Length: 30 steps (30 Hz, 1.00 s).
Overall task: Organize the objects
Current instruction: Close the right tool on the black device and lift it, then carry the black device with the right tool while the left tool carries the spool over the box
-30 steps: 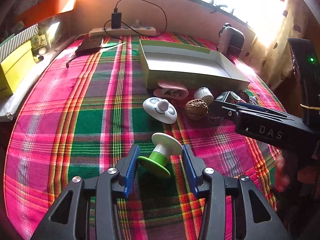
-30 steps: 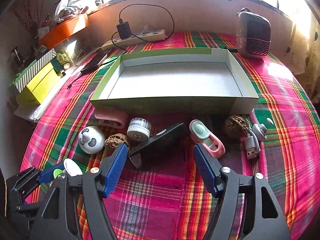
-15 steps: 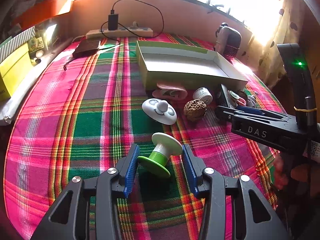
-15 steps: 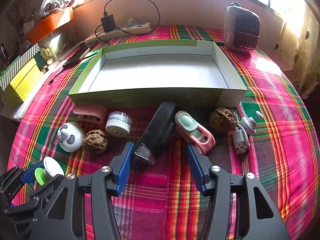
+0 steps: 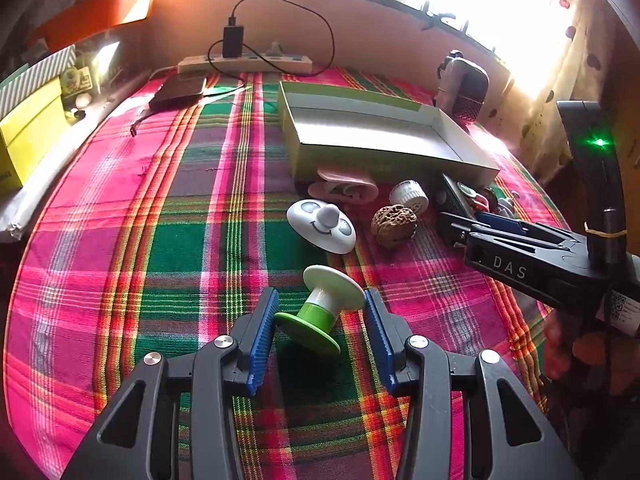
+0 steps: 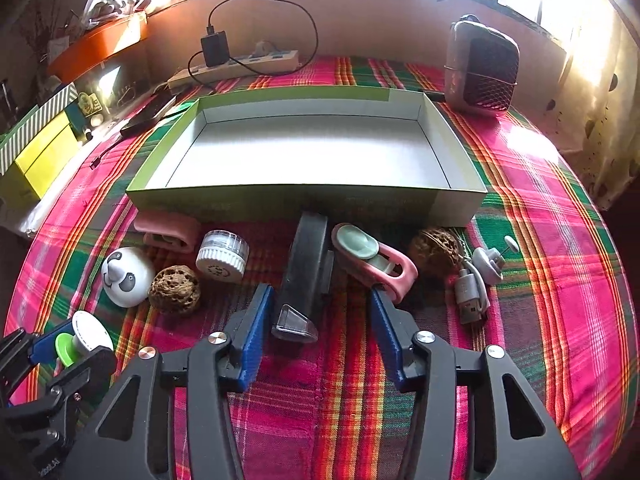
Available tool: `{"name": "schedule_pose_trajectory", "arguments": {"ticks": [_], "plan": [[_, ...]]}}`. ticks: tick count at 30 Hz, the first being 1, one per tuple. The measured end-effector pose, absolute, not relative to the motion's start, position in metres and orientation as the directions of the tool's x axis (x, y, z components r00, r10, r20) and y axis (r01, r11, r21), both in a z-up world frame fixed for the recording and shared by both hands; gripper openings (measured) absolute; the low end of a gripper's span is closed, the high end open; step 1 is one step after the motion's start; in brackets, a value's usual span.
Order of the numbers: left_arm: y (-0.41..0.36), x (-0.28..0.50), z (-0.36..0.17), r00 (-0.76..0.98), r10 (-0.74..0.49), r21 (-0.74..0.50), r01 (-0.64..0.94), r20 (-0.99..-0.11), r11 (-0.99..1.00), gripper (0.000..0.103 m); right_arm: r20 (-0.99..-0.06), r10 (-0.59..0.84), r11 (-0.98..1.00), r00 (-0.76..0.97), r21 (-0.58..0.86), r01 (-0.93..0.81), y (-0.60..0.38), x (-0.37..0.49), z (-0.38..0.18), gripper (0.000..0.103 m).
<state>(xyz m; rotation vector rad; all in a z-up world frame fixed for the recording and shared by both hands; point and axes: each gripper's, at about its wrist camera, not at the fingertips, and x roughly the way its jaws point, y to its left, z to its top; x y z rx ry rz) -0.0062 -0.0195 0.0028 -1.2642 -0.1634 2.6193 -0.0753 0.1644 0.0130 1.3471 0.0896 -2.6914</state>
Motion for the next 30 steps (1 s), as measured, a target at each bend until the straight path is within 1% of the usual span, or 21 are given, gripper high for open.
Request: {"name": "schedule_pose_trajectory", "arguments": {"ticks": [1, 3, 7, 11, 30], "plan": [[-0.020, -0.006, 0.003, -0.603, 0.254, -0.201, -0.156, -0.756, -0.967, 0.042, -0.799, -0.087, -0.989, -0.595, 0.001, 0.145, 0.165, -0.076, 0.013, 0.041], [-0.020, -0.006, 0.003, -0.603, 0.253, -0.199, -0.156, -0.756, -0.967, 0.042, -0.798, -0.096, -0.989, -0.595, 0.007, 0.150, 0.166, -0.077, 0.013, 0.039], [-0.020, -0.007, 0.003, -0.602, 0.244, -0.199, -0.142, -0.760, -0.970, 0.042, -0.793, -0.104, -0.987, -0.601, 0.010, 0.158, 0.169, -0.078, 0.013, 0.029], [-0.016, -0.008, 0.003, -0.605, 0.224, -0.175, -0.141, -0.764, -0.975, 0.042, -0.789, -0.117, -0.986, -0.603, 0.018, 0.168, 0.170, -0.077, 0.013, 0.025], [-0.013, -0.008, 0.004, -0.604, 0.197, -0.157, -0.118, -0.772, -0.980, 0.041, -0.776, -0.160, -0.978, -0.610, 0.042, 0.203, 0.177, -0.066, 0.014, 0.025]]}}
